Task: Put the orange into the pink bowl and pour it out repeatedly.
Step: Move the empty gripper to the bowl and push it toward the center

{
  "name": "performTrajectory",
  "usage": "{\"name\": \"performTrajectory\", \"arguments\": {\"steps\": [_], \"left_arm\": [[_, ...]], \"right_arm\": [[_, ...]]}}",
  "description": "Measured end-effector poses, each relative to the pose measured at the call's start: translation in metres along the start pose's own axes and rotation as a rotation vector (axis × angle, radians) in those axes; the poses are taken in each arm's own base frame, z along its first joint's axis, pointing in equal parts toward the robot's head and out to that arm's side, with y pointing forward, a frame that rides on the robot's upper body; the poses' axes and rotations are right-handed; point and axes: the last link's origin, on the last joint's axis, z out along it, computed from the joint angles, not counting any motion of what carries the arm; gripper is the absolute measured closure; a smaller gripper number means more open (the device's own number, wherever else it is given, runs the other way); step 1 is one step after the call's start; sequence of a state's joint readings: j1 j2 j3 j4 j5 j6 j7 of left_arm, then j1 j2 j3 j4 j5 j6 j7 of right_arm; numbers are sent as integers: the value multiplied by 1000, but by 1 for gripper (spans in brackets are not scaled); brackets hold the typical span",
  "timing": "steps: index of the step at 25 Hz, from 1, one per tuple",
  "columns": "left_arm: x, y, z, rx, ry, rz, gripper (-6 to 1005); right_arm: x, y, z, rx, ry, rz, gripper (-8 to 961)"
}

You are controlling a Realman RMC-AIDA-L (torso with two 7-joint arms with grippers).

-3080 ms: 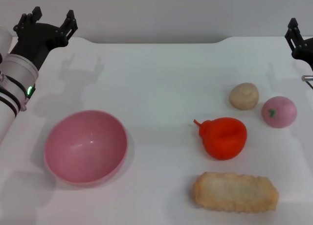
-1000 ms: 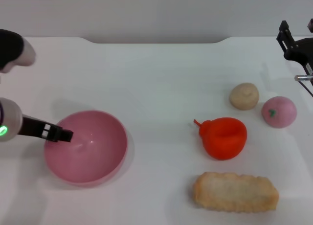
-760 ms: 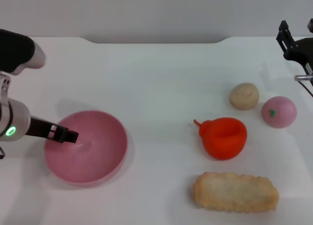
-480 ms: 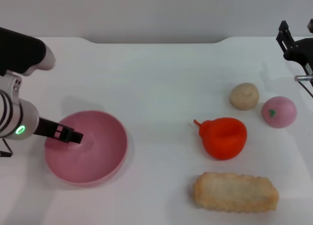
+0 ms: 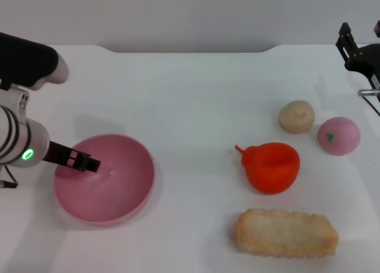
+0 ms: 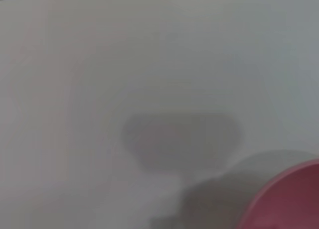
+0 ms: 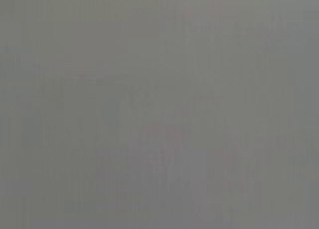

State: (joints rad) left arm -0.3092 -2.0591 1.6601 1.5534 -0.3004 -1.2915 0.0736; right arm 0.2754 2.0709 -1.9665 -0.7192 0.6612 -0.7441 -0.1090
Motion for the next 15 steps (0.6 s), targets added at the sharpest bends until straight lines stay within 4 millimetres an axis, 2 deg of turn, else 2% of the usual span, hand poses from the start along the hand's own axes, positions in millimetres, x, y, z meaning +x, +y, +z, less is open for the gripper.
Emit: {"name": "performTrajectory", "arguments": {"steps": [4,15], "left_arm": [[-1,-6,0,3,-5,-25,289],[-2,-2,9,-5,-50,8,685]], "right_arm": [[-2,0,1,1,-7,2,276],[-3,1,-1,2,-11,5,276]]}}
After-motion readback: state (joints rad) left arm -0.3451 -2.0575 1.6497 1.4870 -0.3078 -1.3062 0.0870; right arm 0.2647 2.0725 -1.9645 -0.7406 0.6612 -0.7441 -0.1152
